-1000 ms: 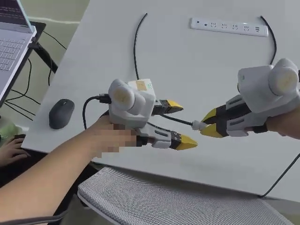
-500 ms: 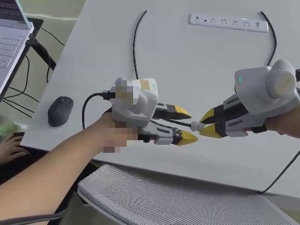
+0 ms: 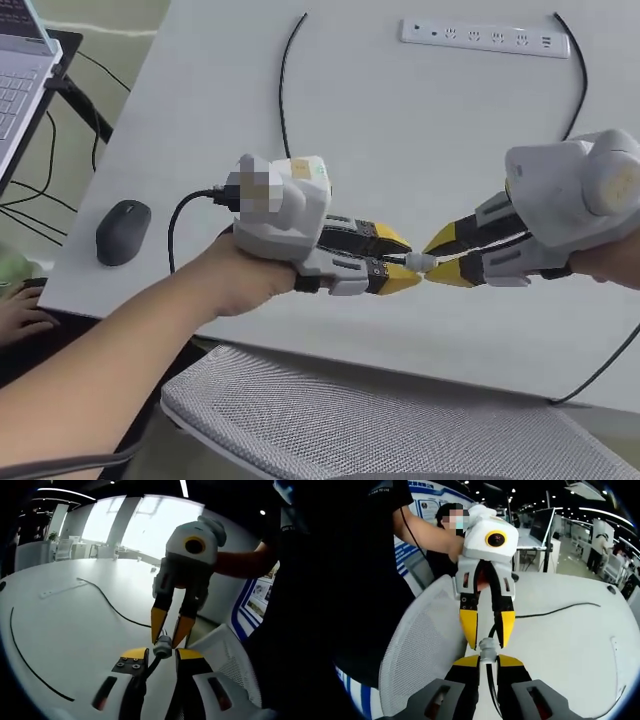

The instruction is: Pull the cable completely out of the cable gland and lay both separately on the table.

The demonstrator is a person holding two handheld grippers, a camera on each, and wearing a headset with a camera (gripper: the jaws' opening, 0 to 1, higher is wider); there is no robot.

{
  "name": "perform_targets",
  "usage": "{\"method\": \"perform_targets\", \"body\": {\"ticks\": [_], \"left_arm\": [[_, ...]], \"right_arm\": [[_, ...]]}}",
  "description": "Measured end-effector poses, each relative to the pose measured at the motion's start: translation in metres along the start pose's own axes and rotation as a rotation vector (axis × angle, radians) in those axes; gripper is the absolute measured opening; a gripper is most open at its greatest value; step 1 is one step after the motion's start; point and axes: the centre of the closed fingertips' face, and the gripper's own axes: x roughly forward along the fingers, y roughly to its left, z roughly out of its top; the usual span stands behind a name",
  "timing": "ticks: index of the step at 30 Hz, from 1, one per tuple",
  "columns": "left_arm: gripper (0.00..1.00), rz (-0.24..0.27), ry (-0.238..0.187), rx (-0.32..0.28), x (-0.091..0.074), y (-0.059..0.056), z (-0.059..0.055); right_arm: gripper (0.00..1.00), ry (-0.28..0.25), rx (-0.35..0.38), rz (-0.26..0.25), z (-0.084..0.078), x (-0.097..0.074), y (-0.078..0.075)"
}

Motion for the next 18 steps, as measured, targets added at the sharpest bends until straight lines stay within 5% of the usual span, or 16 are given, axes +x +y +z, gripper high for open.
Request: {"method": "perform_targets", "body": {"ticks": [18], "left_arm": [[0.15, -0.005, -0.019, -0.034, 0.0005, -0.0008, 0.0021]], "right_arm": [[0.07, -0.027, -0.093, -0.029, 0.0, -0.0003, -0.0025]]}}
